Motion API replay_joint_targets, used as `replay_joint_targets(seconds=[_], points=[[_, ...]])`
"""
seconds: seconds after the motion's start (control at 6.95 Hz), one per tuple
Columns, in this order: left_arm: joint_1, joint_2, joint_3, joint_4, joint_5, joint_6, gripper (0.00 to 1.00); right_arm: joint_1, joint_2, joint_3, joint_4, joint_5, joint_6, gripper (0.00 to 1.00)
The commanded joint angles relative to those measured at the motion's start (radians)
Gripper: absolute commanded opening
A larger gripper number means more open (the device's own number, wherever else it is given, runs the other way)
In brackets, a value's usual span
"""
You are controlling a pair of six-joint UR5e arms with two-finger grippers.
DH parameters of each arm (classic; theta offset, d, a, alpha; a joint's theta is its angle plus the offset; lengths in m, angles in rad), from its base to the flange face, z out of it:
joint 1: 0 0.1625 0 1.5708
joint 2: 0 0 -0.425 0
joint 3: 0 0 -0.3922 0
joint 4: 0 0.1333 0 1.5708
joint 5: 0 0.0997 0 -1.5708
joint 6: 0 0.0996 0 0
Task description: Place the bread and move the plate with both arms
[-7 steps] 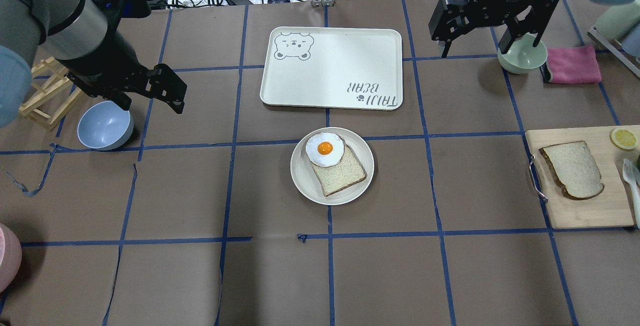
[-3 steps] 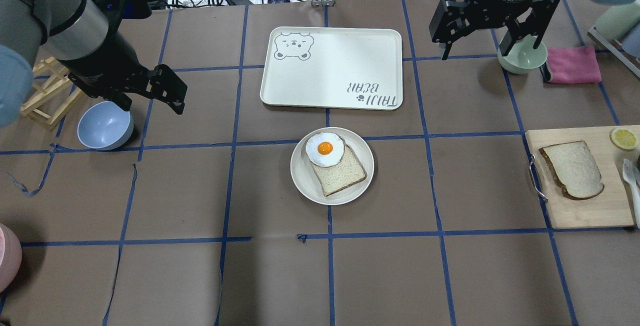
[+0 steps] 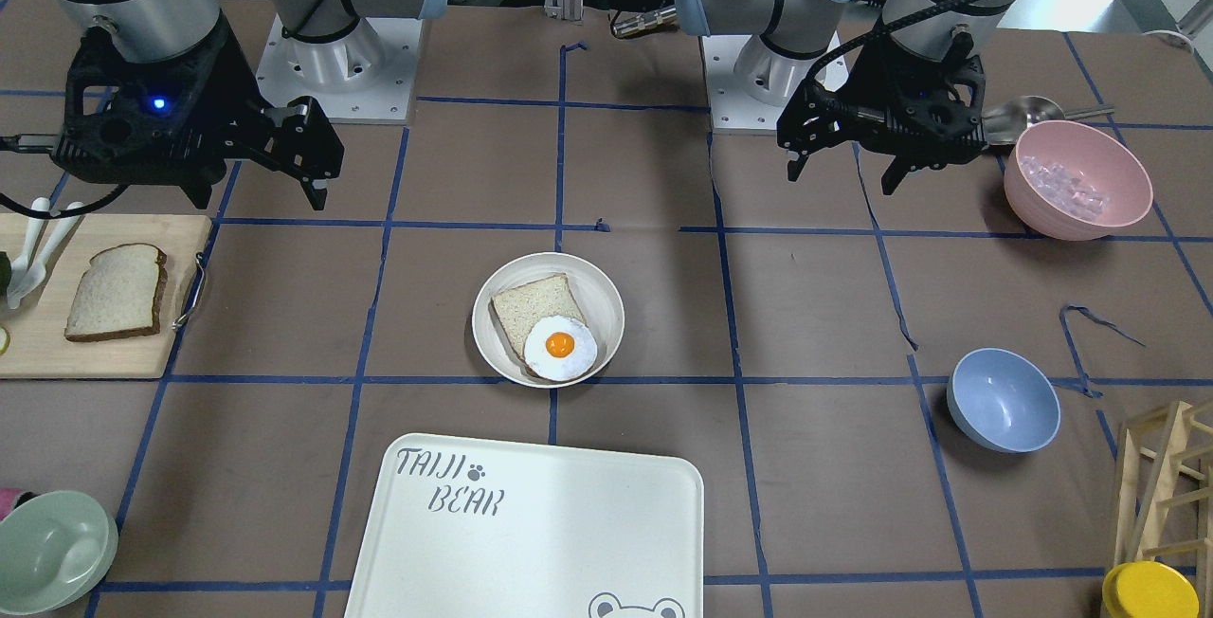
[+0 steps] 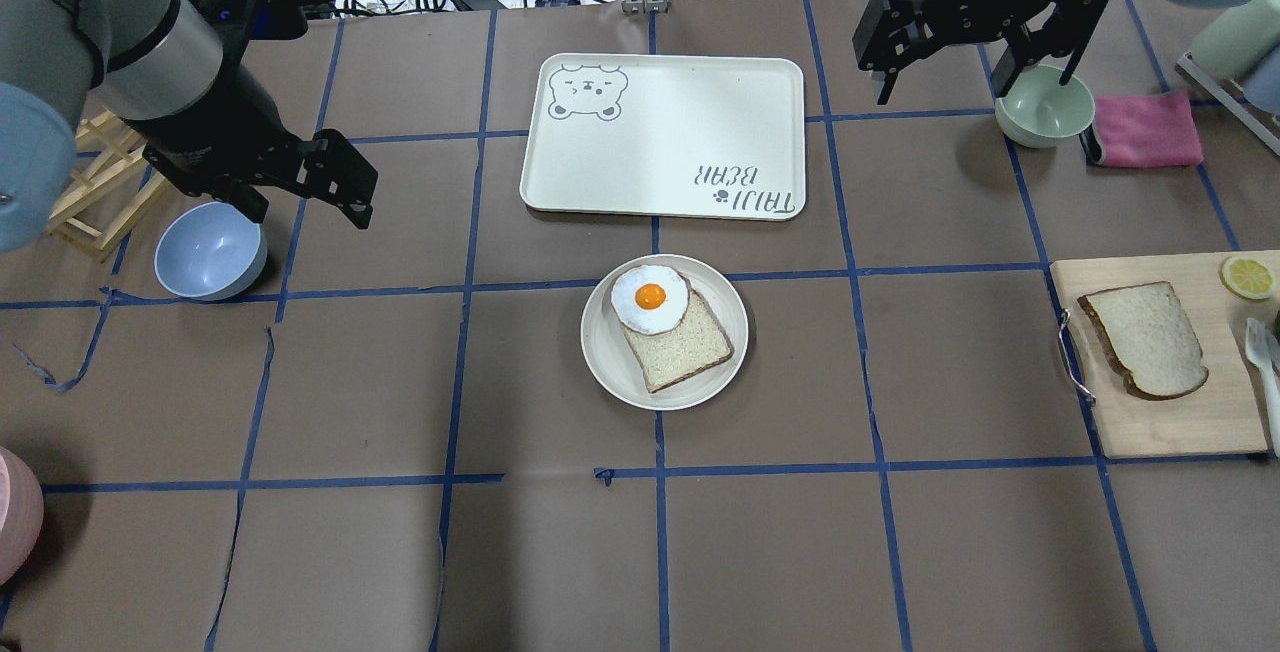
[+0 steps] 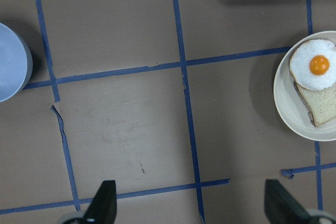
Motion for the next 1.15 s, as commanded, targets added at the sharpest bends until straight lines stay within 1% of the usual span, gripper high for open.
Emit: replay_joint_targets(seconds=[0.0, 0.14, 0.58, 0.86, 1.01], points=[[0.002, -0.002, 0.001, 0.0, 0.003, 0.0, 1.0, 0.001, 0.003, -0.01, -0.004, 0.006, 0.012, 1.0], [0.01, -0.002, -0.002, -0.003, 0.006, 0.0, 1.0, 0.001, 0.003, -0.01, -0.011, 0.002, 0.017, 1.0], [0.01, -0.003, -0.002, -0.005, 0.003, 0.0, 1.0, 0.001, -0.006, 0.001, 0.033, 0.002, 0.018, 1.0], [0.01, -0.003, -0.002, -0.013, 0.003, 0.002, 1.0, -0.011, 0.003, 0.013, 0.033, -0.009, 0.009, 1.0], [0.01, -0.003, -0.004, -0.017, 0.003, 0.0, 1.0, -0.041, 0.005, 0.078, 0.015, -0.023, 0.003, 1.0]])
